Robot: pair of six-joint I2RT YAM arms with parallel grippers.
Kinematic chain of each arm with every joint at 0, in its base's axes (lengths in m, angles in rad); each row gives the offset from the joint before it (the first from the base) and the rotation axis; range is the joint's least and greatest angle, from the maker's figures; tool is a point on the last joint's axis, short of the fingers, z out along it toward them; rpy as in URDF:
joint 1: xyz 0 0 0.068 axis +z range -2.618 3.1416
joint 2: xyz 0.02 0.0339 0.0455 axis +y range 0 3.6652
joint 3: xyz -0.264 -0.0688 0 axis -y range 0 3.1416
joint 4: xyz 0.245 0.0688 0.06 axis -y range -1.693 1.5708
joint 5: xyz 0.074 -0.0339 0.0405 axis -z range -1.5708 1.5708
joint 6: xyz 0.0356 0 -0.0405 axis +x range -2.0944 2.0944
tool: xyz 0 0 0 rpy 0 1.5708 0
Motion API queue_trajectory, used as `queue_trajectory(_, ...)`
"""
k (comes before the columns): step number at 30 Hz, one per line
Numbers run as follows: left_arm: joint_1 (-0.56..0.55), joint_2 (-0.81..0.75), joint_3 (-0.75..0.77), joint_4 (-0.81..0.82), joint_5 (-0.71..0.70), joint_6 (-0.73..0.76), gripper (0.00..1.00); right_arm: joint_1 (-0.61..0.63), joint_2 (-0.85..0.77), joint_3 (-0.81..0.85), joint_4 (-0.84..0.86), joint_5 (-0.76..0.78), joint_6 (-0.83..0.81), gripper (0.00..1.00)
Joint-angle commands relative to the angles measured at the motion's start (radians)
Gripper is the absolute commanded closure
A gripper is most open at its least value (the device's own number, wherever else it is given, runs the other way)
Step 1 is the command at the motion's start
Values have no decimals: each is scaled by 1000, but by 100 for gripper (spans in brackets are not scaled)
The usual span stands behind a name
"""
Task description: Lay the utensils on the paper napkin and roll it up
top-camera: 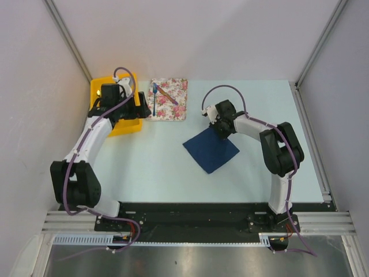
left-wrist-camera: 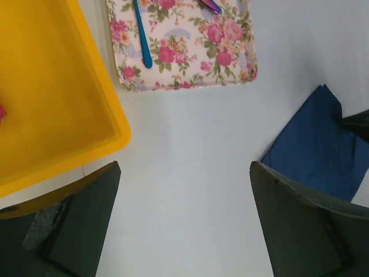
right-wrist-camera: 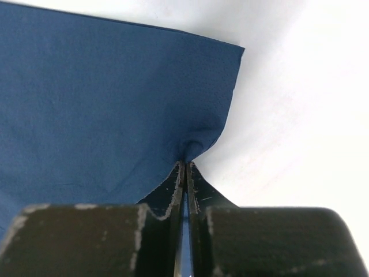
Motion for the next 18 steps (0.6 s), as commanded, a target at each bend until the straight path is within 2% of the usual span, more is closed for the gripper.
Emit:
queue_trajectory(1,-28,99,126,26,-103,-81,0,-13,-19,19,66,-4,-67,92)
queue_trajectory(2,-36,120,158,28,-115,-90,0,-13,-14,26,74,-4,-73,92)
queue_trajectory(4,-45,179,196,26,-147,-117,0,-16,-1,65,63,-7,-71,82)
queue_trajectory(5,-61,202,244,20,-170,-127,0,-16,1,75,39,-10,-67,72)
queue_trajectory(6,-70,223,271,20,-193,-136,0,-19,1,86,30,-13,-61,52)
queue_trajectory(8,-96,298,359,8,-247,-166,0,-24,-25,97,25,-27,-44,33)
queue_trajectory(9,-107,331,393,0,-273,-199,1,-32,-37,100,22,-35,-30,18)
queue_trajectory(11,-143,433,512,-33,-368,-217,0,-42,-72,109,10,-56,-13,1)
queue_trajectory(13,-168,498,590,-46,-447,-237,1,-70,-95,112,0,-90,8,0)
queue_trajectory(18,-223,727,804,-34,-520,-285,6,-143,-157,120,-32,-161,63,0)
